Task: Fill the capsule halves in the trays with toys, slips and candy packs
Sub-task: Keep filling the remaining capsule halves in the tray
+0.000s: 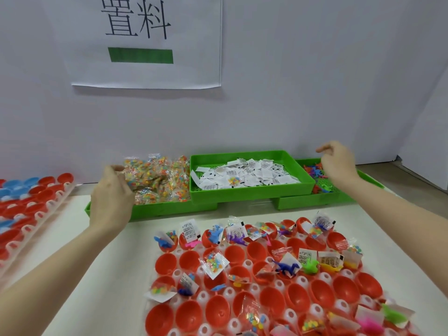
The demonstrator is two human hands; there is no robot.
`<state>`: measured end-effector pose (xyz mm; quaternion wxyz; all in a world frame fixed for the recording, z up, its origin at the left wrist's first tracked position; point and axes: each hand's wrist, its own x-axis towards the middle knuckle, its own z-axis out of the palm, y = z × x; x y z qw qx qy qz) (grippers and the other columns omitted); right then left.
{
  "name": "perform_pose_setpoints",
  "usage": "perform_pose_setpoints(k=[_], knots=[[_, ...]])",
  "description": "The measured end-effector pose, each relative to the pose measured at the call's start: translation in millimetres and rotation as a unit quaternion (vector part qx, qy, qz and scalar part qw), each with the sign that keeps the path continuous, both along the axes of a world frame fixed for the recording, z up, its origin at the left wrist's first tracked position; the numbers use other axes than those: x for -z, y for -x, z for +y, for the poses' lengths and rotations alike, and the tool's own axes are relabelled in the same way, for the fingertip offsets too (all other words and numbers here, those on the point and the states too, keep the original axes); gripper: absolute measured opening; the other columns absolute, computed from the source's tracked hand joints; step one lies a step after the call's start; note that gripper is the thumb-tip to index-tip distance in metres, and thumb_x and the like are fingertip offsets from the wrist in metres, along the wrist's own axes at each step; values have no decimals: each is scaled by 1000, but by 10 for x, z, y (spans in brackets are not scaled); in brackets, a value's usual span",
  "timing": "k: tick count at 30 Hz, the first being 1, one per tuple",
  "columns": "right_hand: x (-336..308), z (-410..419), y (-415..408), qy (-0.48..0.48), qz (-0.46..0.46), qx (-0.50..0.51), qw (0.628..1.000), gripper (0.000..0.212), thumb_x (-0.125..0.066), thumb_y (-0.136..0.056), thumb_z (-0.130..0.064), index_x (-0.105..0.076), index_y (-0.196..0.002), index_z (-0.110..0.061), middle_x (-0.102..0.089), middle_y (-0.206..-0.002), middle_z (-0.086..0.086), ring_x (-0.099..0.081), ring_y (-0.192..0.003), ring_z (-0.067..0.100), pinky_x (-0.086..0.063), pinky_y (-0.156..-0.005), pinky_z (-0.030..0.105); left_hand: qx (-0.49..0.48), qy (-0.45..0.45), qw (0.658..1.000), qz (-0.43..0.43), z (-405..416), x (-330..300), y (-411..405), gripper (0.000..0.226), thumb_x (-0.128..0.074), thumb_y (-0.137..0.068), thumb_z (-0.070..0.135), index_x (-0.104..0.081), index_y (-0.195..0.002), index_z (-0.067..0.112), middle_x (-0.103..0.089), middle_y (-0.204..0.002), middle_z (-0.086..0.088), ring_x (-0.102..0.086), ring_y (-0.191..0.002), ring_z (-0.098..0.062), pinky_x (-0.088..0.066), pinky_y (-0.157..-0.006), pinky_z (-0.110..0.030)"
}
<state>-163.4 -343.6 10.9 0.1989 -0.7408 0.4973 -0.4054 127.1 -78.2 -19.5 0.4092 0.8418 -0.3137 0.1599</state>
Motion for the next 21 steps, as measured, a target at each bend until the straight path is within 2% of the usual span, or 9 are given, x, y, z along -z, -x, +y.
perform_pose_setpoints(k=[2, 4, 7, 9, 12, 13, 16, 18, 21], knots=[[-111, 58, -98, 1, 71, -93, 993, 30, -38, -88, -1, -64, -104, -4, -64, -82, 15, -48, -59, 27, -29, -53, 29, 10, 18, 1000, -3, 3, 0, 31, 24, -35, -96, 5, -47, -116, -1, -60, -98, -28, -51, -83, -37, -31, -69, -37], [-189, 129, -176, -17, 215, -172, 961, 27, -48, -89, -14, -65, -110, -12, -63, -81, 4, -53, -65, 20, -35, -56, 25, 19, 31, 999, -3, 7, 1, 60, 24, -35, -95, 3, -48, -115, 0, -60, -101, -26, -52, -86, -37, -32, -70, -36], [-194, 182, -272, -47, 392, -173, 903, 46, -63, -83, -31, -55, -125, -14, -59, -120, 4, -55, -108, 20, -45, -90, 37, 33, 58, 998, -2, 27, -18, 115, 22, -35, -96, 5, -50, -112, 0, -60, -101, -24, -55, -89, -39, -36, -74, -40], [-172, 184, -312, -53, 393, -160, 904, 42, -66, -82, -36, -62, -115, -12, -62, -118, 5, -56, -107, 20, -45, -93, 39, 44, 84, 995, -4, 43, -42, 163, 22, -35, -97, 7, -51, -111, 0, -60, -99, -21, -55, -86, -37, -38, -73, -40], [-149, 172, -328, -63, 352, -156, 921, 22, -71, -78, -33, -69, -89, -14, -65, -80, -3, -51, -68, 9, -45, -75, 32, 63, 112, 992, -9, 80, -83, 241, 21, -36, -97, 8, -52, -109, 1, -57, -92, -14, -55, -79, -32, -42, -71, -42], [-146, 174, -326, -72, 337, -157, 925, 15, -72, -77, -29, -67, -80, -15, -62, -75, -4, -48, -63, 8, -45, -73, 31, 70, 118, 990, -8, 91, -97, 270, 20, -36, -97, 8, -52, -109, 1, -56, -91, -11, -55, -78, -33, -43, -71, -44], [-141, 199, -319, -91, 293, -146, 940, 18, -73, -75, -16, -60, -63, -19, -66, -85, 4, -52, -71, 13, -47, -75, 33, 83, 136, 987, -4, 127, -137, 355, 20, -37, -97, 7, -52, -108, 1, -54, -88, -6, -55, -73, -30, -42, -67, -39], [-152, 213, -301, -91, 280, -134, 946, 7, -72, -75, -16, -66, -73, -15, -65, -85, 2, -52, -74, 15, -46, -73, 32, 93, 143, 985, 5, 155, -154, 412, 19, -38, -97, 7, -53, -108, 1, -54, -86, -5, -54, -71, -27, -39, -65, -36], [-174, 248, -315, -106, 305, -128, 938, 33, -72, -78, -28, -68, -99, -3, -66, -99, 5, -58, -93, 22, -48, -87, 39, 106, 146, 983, 15, 214, -178, 481, 18, -38, -97, 8, -53, -107, 4, -55, -83, -6, -55, -72, -29, -41, -66, -36]])
